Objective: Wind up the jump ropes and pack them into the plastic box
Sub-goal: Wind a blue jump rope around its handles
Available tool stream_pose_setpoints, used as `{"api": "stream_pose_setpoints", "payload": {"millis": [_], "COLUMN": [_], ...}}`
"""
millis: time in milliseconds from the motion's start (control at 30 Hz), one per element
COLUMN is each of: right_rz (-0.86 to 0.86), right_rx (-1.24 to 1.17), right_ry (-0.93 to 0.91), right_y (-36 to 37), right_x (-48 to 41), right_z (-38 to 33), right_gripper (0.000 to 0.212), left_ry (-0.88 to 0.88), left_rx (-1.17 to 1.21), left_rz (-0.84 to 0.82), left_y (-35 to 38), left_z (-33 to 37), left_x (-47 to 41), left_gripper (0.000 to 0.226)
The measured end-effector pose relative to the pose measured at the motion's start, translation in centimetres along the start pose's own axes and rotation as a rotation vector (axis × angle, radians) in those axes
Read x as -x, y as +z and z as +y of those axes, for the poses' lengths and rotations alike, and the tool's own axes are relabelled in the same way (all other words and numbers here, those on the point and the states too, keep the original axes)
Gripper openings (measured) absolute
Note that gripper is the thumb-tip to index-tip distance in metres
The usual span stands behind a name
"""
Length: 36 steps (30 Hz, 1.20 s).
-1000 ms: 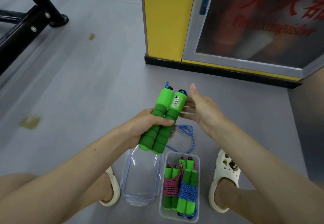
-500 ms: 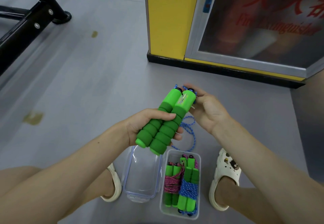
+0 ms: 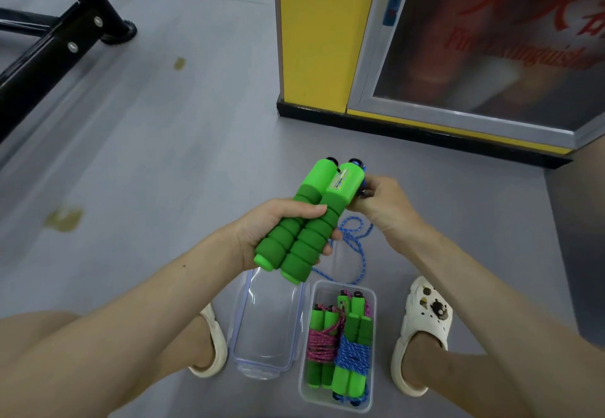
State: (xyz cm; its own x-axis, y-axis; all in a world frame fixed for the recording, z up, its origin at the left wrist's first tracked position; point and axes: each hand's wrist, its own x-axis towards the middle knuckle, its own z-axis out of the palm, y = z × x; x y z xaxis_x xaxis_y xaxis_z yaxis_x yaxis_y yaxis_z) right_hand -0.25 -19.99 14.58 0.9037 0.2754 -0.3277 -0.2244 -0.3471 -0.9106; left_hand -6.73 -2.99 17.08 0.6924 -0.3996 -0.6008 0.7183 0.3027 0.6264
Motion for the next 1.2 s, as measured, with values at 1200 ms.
{"api": "stream_pose_setpoints", "payload": {"millis": [1200], "right_rz": [-0.022], "right_rx": [-0.270], "right_ry": [0.047], "right_y": [0.3], "right_x": [0.4], "right_z": [-0.7], "right_gripper": [0.016], "left_ry": [0.208], "left_rx": [0.025], "left_rz": [0.165], "left_y": [0.8], "left_z": [0.4], "left_x": [-0.9], "left_gripper": [0.018]}}
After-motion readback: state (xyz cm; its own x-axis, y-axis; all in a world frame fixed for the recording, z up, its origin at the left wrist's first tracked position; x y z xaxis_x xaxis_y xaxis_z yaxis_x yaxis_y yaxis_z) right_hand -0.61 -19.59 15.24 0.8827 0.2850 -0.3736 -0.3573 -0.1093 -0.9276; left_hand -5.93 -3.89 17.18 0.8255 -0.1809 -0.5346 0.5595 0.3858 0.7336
